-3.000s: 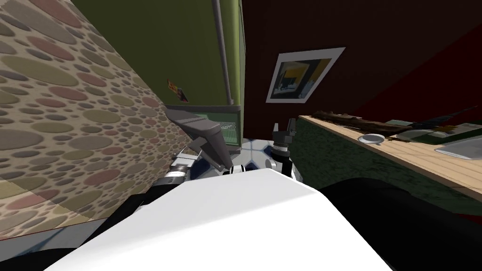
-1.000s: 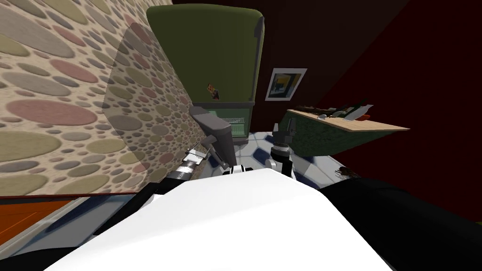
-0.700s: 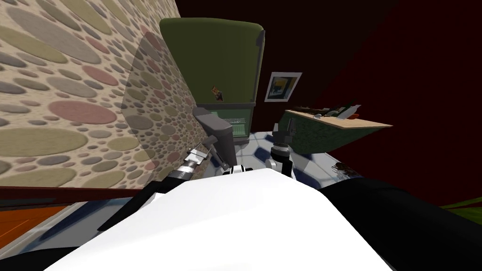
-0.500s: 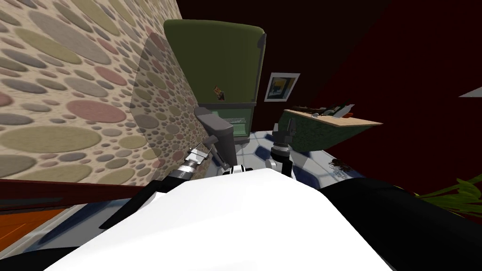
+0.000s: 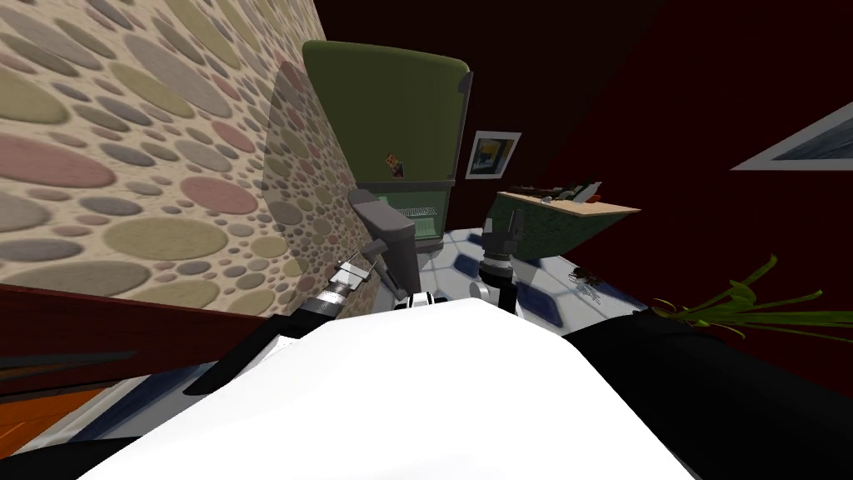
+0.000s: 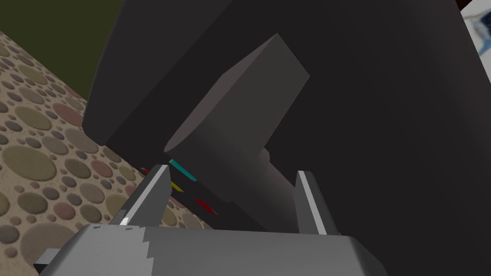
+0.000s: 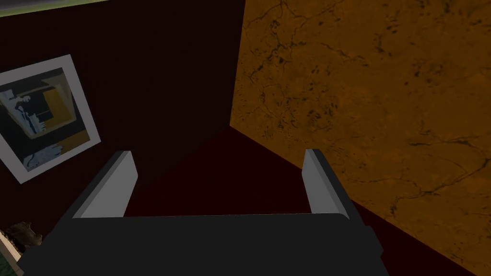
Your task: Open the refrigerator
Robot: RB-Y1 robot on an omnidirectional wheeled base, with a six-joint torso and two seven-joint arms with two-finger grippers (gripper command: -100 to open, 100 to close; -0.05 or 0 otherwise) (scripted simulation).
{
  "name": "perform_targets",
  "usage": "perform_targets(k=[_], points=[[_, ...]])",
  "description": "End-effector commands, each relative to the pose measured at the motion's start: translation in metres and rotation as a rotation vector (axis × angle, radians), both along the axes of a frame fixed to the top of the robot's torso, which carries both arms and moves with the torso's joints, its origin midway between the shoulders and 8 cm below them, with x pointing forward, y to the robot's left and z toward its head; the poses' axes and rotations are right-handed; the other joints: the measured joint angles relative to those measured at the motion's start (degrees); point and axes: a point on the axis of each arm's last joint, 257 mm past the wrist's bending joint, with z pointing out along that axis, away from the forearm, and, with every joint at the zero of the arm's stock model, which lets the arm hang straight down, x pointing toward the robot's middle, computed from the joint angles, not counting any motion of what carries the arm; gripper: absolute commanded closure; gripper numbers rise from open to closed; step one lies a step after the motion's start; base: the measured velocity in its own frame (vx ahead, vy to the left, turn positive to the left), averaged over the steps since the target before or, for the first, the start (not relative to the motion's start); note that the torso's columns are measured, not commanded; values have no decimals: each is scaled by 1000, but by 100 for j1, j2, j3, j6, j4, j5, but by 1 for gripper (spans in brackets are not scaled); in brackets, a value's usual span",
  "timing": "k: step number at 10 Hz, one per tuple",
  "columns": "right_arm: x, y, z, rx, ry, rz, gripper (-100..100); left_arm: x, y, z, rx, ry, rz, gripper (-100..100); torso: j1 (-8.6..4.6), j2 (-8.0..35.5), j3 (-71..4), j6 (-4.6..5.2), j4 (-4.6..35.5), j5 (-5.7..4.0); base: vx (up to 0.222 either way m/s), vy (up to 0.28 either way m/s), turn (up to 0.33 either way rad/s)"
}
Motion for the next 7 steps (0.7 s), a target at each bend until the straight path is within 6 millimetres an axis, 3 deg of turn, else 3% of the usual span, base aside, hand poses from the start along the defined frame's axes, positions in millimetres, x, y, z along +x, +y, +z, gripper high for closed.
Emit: perform_targets(k=[1,2,4,7], points=[[0,0,0,0,0,0,0,4,-1,9,5,-24,-15,100,-12,-4,-2,-6,1,-4,-115,257,-147],[0,0,0,0,0,0,0,1,2,5,1,1,-20,-100,-18,-2,-2,4,-1,-5,-66,106,-11],[0,0,0,1,0,0,0,2,10,15,1,1,-30,-100,-118,26,23,-11,-10,-24,29,-84,113],[0,0,0,1,0,0,0,3,19,32,1,1,-49,-100,-31,90,65,-11,8,4,31,-79,62]])
